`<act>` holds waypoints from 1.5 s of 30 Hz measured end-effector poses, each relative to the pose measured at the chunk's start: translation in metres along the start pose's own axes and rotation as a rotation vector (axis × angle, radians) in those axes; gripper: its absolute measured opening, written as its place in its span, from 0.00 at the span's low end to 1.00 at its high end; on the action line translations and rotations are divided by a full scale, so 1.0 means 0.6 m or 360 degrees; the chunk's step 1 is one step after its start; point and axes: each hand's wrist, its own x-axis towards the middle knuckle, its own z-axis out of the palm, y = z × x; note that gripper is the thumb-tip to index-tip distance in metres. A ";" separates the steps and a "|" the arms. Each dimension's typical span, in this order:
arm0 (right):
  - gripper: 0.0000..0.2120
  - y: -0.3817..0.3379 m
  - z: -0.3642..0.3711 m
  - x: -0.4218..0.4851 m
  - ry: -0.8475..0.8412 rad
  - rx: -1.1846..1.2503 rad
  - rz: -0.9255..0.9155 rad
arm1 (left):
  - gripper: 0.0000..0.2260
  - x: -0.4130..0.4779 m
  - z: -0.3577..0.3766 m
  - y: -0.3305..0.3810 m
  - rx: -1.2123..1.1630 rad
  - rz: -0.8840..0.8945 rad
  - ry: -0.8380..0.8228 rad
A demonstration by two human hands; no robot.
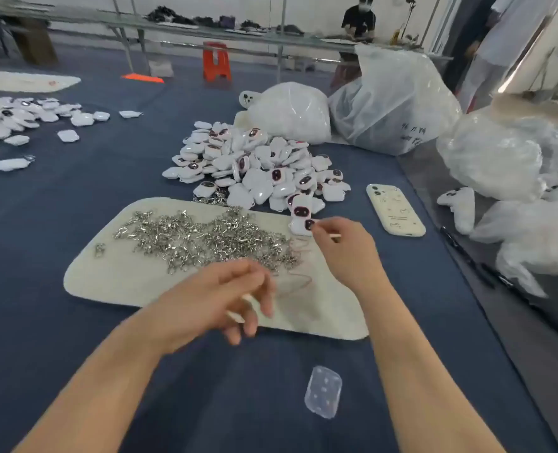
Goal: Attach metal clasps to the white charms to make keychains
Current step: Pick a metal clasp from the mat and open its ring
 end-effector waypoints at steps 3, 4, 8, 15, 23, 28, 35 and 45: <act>0.13 0.018 0.054 0.062 0.0204 -0.0154 0.0151 | 0.07 0.102 -0.001 0.007 -0.0537 0.0181 0.0883; 0.14 0.021 0.072 0.075 0.0198 -0.0205 0.0180 | 0.06 0.125 0.002 0.006 -0.0645 0.0223 0.1045; 0.18 0.047 0.106 0.103 0.0204 -0.0468 0.0123 | 0.05 0.170 -0.031 -0.038 -0.0704 0.0274 0.1200; 0.16 0.061 0.059 0.093 0.0086 -0.0496 0.0235 | 0.05 0.182 -0.037 -0.040 -0.0492 0.0278 0.1142; 0.06 -0.019 0.070 0.047 -0.0019 0.0825 0.0150 | 0.08 0.182 -0.009 -0.030 0.0220 0.0403 0.0900; 0.06 0.009 0.087 0.053 0.0160 0.0359 0.0164 | 0.05 0.182 -0.035 -0.044 -0.0504 0.0410 0.1196; 0.11 0.024 0.115 0.062 -0.0258 -0.0503 -0.0199 | 0.03 0.182 -0.048 -0.027 -0.0937 0.0451 0.1170; 0.08 0.029 0.098 0.065 0.0205 0.0547 0.0037 | 0.08 0.187 -0.036 -0.036 -0.0021 0.0506 0.1212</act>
